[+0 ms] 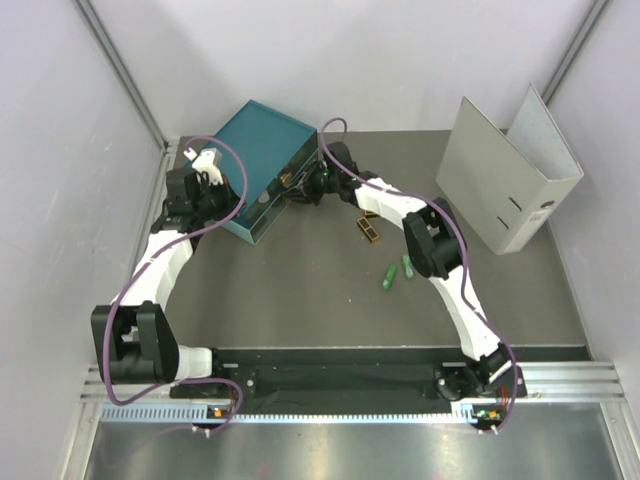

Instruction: Organize the makeup

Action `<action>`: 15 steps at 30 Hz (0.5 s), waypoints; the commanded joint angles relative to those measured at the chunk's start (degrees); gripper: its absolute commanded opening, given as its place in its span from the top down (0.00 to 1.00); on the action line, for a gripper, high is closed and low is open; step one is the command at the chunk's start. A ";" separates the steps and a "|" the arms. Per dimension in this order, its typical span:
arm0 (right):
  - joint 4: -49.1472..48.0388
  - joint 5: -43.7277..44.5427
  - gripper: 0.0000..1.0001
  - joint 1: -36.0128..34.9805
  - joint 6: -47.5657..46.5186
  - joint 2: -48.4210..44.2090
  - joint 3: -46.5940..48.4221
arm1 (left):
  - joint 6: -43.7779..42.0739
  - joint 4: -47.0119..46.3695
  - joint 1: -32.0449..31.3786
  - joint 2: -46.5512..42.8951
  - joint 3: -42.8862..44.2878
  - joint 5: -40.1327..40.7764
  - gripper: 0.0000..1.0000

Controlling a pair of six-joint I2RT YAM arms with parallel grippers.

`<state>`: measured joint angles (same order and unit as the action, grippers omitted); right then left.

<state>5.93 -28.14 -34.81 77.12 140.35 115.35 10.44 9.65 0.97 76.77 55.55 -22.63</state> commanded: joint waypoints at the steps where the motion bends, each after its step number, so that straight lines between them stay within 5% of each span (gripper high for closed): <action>1: -4.00 0.89 0.79 -0.09 -1.62 -4.29 -4.14 | -1.03 17.77 -0.80 2.68 -2.73 -0.66 1.00; 15: -13.65 1.60 0.56 1.15 -0.49 -6.94 -16.64 | -1.47 18.30 -0.80 2.33 -3.08 -0.83 1.00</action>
<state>0.47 -26.81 -34.13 75.18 137.78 100.68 10.31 9.76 0.97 76.79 55.61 -22.65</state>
